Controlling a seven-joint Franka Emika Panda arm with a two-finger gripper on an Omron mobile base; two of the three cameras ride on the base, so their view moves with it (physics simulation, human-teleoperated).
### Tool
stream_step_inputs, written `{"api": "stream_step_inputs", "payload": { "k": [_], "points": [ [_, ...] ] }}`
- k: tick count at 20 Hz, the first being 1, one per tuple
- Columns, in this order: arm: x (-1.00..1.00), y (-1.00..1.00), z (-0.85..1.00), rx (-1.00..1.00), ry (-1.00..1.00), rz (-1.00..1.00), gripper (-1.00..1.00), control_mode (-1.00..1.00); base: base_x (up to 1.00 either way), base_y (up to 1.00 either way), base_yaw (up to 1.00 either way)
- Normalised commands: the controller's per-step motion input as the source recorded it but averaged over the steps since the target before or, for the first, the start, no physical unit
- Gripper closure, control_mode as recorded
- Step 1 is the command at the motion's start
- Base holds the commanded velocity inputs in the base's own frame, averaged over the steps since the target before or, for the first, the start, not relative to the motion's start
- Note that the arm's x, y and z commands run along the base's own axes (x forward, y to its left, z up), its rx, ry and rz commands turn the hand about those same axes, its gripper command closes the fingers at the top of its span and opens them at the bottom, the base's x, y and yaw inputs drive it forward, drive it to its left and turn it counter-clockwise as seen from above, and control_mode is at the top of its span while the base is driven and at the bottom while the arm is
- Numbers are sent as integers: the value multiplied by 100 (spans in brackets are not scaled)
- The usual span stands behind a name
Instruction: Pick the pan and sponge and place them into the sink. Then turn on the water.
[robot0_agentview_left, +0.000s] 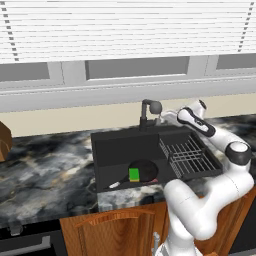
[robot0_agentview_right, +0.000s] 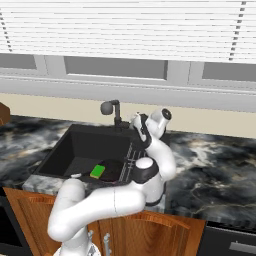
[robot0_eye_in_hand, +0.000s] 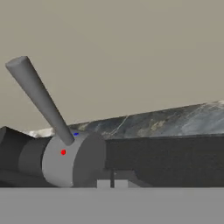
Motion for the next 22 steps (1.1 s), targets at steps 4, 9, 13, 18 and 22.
{"api": "stream_step_inputs", "payload": {
  "k": [4, 9, 13, 18, 22],
  "points": [
    [-10, -7, -32, 2, 5, 1, 100, -100, 0, 0, 0],
    [6, 14, 23, 5, -6, 0, 100, -100, 0, 0, 0],
    [8, 7, 46, 7, -3, 0, 100, -100, 0, 0, 0],
    [10, 0, 32, 9, 4, 0, 100, -100, 0, 0, 0],
    [15, 13, 2, 7, 10, 0, 100, -100, 0, 0, 0]
  ]
}}
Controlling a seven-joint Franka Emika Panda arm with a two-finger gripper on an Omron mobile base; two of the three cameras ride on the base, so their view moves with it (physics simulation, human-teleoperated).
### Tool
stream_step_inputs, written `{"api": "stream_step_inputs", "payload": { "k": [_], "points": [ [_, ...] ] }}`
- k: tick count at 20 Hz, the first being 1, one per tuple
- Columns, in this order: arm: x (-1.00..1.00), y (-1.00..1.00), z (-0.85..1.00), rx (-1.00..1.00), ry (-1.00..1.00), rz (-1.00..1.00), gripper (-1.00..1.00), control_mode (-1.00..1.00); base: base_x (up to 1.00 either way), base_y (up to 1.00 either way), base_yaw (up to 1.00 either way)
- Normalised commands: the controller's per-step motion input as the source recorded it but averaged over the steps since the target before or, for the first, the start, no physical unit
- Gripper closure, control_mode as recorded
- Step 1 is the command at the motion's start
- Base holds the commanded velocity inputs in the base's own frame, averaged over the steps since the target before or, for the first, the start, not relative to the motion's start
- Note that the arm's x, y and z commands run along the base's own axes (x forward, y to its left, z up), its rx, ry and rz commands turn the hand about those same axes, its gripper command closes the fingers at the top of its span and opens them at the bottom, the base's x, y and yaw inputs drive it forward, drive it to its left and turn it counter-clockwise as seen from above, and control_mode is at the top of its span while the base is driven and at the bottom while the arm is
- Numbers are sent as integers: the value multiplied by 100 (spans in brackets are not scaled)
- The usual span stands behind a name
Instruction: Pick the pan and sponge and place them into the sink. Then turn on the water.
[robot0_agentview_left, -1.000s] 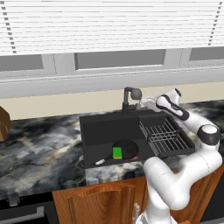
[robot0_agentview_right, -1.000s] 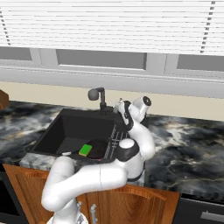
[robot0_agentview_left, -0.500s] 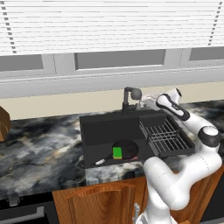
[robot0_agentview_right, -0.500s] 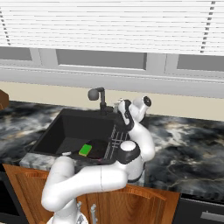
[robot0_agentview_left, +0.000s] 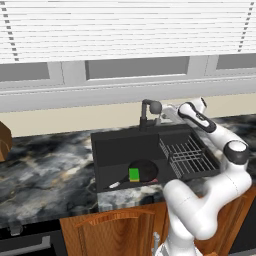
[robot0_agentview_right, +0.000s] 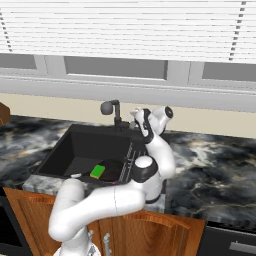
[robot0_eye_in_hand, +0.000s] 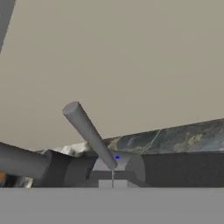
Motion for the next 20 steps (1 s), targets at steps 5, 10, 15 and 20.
{"api": "stream_step_inputs", "payload": {
  "k": [5, 10, 15, 20],
  "points": [
    [22, 16, 0, 5, 8, 0, 100, -100, 0, 0, 0],
    [13, 2, 10, 4, 6, 0, 100, -100, 0, 0, 0],
    [14, 6, 6, 4, 4, 0, 100, -100, 0, 0, 0],
    [3, 4, 12, 3, 0, -1, 100, -100, 0, 0, 0]
  ]
}}
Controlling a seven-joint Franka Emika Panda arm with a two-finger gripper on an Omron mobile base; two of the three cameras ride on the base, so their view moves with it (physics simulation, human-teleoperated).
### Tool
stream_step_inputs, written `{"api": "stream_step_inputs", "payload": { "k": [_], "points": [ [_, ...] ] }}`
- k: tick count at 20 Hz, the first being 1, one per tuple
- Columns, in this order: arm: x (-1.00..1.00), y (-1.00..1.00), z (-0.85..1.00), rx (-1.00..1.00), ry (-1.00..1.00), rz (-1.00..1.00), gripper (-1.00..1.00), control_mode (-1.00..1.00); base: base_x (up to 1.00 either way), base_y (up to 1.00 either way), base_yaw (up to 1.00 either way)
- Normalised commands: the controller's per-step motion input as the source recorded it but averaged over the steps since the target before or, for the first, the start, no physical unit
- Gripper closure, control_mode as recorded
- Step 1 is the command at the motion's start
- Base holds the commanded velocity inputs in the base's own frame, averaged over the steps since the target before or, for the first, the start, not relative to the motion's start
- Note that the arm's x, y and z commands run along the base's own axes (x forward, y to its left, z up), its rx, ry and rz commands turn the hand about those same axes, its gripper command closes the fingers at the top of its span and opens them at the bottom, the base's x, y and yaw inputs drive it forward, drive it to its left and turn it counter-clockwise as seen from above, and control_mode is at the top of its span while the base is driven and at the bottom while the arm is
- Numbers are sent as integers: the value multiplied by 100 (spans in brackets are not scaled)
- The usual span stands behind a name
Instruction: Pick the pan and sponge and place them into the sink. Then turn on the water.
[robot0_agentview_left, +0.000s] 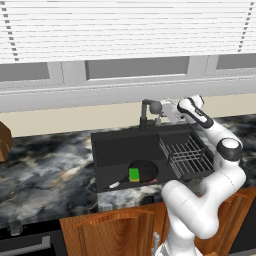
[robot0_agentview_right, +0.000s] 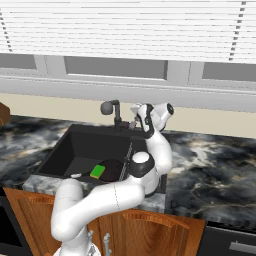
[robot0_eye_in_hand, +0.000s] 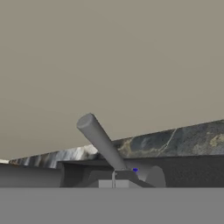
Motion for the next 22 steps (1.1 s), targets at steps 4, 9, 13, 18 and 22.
{"api": "stream_step_inputs", "payload": {
  "k": [4, 9, 13, 18, 22],
  "points": [
    [2, 13, 13, 3, 0, -2, 100, -100, 0, 0, 0],
    [9, 20, 7, 1, 0, -2, 100, -100, 0, 0, 0],
    [16, 23, -3, -2, 0, -4, 100, -100, 0, 0, 0],
    [26, 17, -9, -5, 0, -5, 100, -100, 0, 0, 0],
    [24, 22, -10, -7, 0, -5, 100, -100, 0, 0, 0]
  ]
}}
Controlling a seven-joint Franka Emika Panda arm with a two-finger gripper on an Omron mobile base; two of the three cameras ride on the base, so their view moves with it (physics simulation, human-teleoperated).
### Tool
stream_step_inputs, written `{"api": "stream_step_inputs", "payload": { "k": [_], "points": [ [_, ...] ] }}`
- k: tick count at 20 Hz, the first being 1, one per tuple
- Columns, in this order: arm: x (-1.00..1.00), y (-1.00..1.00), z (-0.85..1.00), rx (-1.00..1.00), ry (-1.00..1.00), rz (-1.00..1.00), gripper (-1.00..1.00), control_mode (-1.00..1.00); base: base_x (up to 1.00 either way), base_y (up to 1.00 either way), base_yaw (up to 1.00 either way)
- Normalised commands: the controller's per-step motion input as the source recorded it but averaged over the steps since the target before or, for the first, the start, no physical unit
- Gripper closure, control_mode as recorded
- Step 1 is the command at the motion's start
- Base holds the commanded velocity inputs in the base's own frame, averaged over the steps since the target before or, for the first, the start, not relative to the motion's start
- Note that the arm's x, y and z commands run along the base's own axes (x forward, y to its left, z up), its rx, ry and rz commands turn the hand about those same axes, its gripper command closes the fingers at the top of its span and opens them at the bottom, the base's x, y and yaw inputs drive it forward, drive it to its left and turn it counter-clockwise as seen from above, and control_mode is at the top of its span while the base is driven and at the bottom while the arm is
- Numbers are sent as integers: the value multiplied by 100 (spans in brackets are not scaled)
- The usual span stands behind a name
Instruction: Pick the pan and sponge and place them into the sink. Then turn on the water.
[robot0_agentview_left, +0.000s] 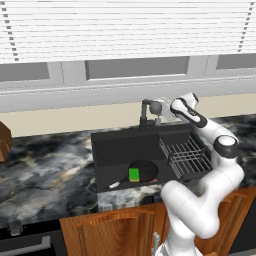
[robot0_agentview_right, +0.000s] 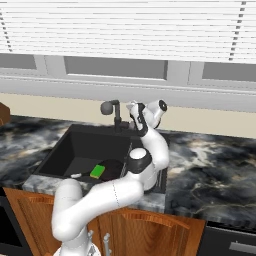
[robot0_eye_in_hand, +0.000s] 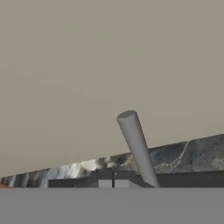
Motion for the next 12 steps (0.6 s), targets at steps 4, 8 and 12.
{"api": "stream_step_inputs", "payload": {
  "k": [4, 8, 12],
  "points": [
    [29, 23, -17, -2, 0, -3, 100, -100, 0, 0, 0],
    [30, 17, -21, 0, 1, -2, 100, -100, 0, 0, 0],
    [36, -17, -38, 0, 5, -5, 100, -100, 0, 0, 0]
  ]
}}
